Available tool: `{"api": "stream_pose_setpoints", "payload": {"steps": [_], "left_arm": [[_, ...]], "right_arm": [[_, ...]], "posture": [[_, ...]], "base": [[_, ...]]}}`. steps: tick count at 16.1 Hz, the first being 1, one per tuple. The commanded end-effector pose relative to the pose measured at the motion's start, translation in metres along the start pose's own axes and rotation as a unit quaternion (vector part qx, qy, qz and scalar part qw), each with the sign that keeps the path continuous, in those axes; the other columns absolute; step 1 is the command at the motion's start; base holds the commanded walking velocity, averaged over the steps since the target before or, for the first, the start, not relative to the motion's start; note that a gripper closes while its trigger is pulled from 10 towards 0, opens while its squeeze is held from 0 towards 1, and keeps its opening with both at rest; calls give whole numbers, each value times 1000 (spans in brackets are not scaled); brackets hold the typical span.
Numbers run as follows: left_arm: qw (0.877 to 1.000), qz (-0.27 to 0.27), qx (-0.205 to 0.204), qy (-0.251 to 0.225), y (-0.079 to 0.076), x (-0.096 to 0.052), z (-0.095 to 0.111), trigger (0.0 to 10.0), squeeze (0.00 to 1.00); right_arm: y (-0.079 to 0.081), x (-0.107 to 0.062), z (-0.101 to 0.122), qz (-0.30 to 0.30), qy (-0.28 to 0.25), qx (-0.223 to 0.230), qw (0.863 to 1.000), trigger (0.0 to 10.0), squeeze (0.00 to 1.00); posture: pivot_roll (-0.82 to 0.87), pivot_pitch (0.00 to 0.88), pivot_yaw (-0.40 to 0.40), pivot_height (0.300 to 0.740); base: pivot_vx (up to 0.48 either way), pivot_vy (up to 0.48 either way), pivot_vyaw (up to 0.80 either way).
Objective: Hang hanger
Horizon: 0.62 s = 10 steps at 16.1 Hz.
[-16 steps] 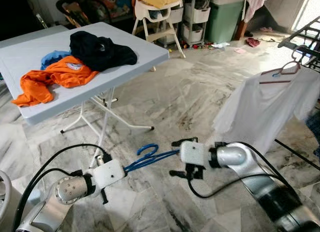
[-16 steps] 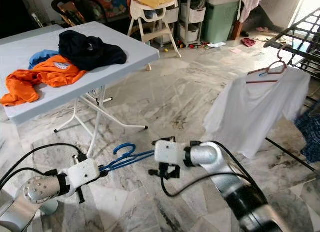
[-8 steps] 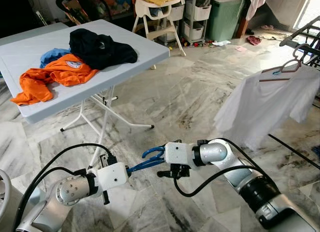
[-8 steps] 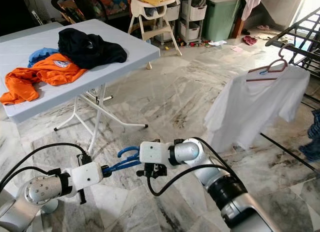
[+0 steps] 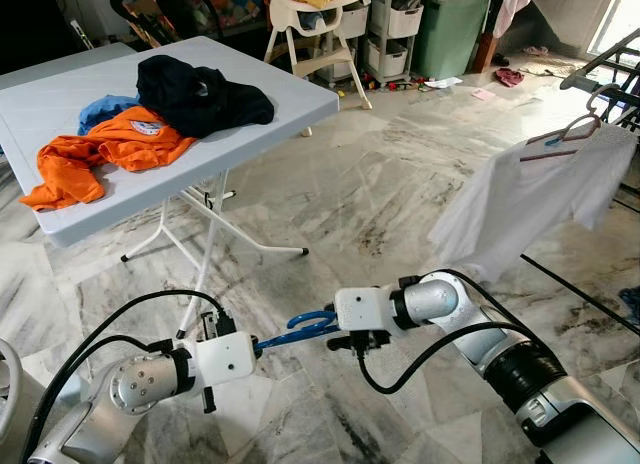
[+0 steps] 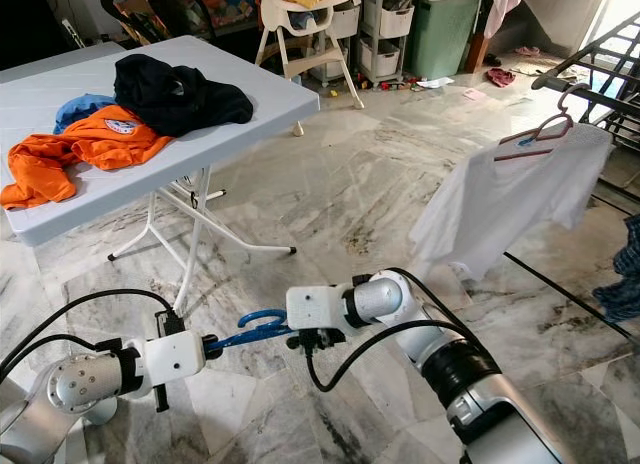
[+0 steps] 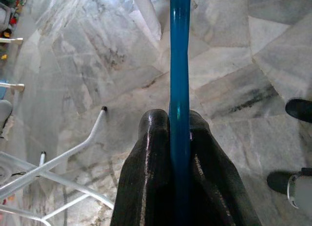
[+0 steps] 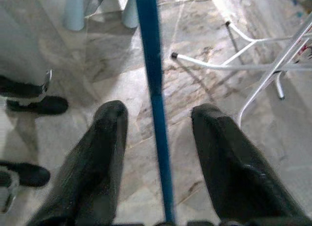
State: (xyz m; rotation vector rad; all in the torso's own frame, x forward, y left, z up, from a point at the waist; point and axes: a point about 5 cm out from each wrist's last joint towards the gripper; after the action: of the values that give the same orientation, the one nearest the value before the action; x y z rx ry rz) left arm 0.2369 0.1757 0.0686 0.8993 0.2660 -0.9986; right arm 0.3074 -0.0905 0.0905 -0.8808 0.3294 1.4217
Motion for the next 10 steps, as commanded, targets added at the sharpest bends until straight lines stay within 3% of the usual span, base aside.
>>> {"api": "stream_pose_setpoints", "payload": {"steps": [1,6,10], "left_arm": [[1000,13,17,-11,8,-1,7,10000,0],[999,18,18,-21,9,0,12,10000,0],[1000,15,23,-16,8,0,10,10000,0]], "right_arm": [[-3,0,1,5,8,-15,1000,0,0],[-14,-3,-13,-58,32,13,998,0,0],[-18,-6,-15,-70,32,18,997,0,0]], "posture": [[-48,47,30,740],[-44,46,28,740],[-48,48,31,740]], "base": [[0,0,0],[0,0,0],[0,0,0]]}}
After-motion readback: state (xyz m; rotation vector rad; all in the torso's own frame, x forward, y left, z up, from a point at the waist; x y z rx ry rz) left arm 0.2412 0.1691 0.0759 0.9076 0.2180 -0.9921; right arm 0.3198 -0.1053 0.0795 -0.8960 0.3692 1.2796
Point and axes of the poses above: a point about 5 cm out from each wrist's last joint towards the gripper, its own x axis pointing out of the wrist towards the gripper, its own z axis along the axis of the wrist's last joint, y = z × x, and after that the axes turned 3 degrees about x, right-handed
